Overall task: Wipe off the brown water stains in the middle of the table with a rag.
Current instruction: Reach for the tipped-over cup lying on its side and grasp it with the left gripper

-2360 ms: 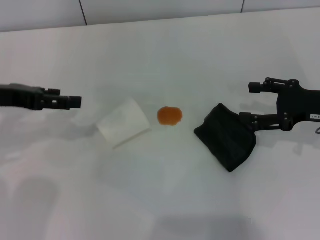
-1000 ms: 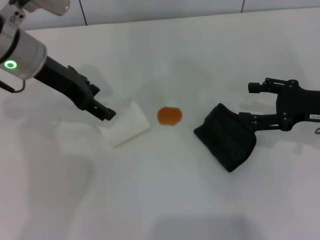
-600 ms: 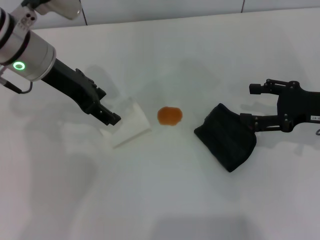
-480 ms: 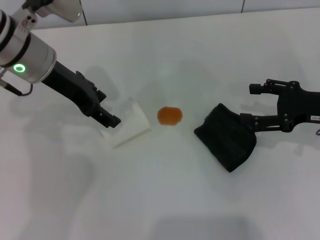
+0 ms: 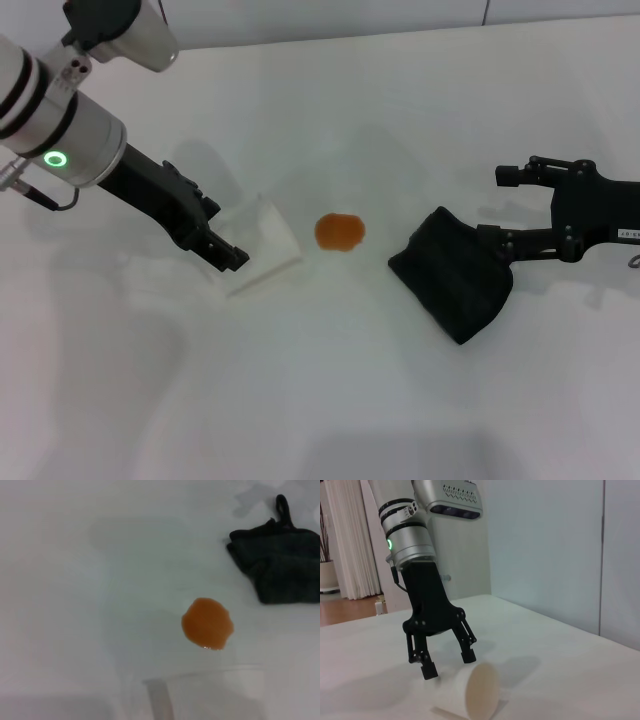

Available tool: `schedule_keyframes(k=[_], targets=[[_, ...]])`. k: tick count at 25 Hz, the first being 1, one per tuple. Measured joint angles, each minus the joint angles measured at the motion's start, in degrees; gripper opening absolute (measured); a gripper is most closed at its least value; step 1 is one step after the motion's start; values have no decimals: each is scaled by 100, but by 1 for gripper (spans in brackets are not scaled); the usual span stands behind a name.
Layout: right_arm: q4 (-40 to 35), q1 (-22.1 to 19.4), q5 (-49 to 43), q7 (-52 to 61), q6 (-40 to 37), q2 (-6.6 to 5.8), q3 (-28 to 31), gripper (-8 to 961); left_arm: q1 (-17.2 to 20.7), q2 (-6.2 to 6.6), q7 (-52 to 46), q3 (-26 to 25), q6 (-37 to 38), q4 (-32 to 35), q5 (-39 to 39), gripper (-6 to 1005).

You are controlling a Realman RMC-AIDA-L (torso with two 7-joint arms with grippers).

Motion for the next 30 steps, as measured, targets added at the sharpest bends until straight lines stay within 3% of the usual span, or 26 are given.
schedule_keyframes(k=[30], targets=[[-10,-43,-5,0,2,0,0,852,149,-9,-159,-9,-474,344,9,823]])
